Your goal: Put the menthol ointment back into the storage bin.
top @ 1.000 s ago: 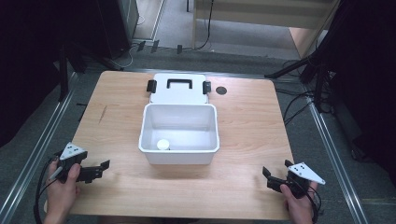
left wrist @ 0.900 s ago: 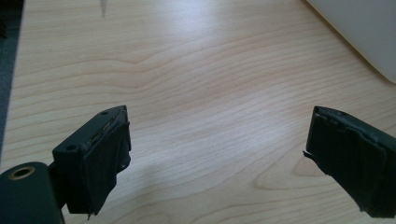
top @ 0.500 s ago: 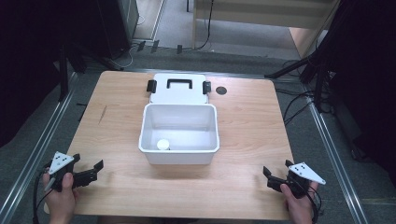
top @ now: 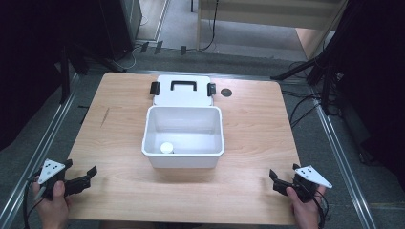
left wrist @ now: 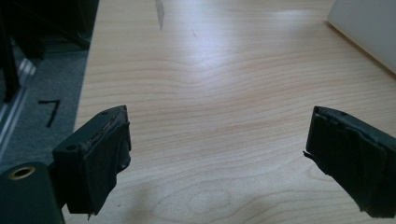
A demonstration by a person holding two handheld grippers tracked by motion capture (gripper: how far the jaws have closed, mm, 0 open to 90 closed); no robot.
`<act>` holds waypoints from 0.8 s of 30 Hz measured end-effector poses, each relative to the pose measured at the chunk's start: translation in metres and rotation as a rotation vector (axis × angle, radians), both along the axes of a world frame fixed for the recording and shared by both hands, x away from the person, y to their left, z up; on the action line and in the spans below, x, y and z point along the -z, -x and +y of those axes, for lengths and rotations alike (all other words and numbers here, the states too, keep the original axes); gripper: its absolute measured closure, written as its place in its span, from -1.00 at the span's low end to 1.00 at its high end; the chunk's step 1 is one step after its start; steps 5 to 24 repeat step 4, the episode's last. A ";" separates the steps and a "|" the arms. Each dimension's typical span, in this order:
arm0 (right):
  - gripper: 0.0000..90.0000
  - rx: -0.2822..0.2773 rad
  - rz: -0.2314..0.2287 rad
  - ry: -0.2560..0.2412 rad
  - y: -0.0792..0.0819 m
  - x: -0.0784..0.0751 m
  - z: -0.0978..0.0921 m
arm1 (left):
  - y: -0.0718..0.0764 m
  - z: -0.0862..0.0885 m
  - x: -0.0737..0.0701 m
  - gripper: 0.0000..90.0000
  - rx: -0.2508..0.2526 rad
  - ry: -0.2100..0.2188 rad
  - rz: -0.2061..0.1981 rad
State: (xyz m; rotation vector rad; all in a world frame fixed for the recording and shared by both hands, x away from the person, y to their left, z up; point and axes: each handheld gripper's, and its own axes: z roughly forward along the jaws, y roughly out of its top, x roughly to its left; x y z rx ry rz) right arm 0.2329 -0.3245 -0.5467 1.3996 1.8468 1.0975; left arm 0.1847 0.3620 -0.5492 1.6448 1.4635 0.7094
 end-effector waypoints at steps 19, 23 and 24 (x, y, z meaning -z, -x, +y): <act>-0.84 -0.008 0.012 0.009 -0.001 0.000 0.001 | -0.001 0.005 0.000 -0.84 -0.002 0.044 -0.002; -0.84 -0.008 0.012 0.009 -0.001 0.000 0.001 | -0.001 0.005 0.000 -0.84 -0.002 0.044 -0.002; -0.84 -0.008 0.012 0.009 -0.001 0.000 0.001 | -0.001 0.005 0.000 -0.84 -0.002 0.044 -0.002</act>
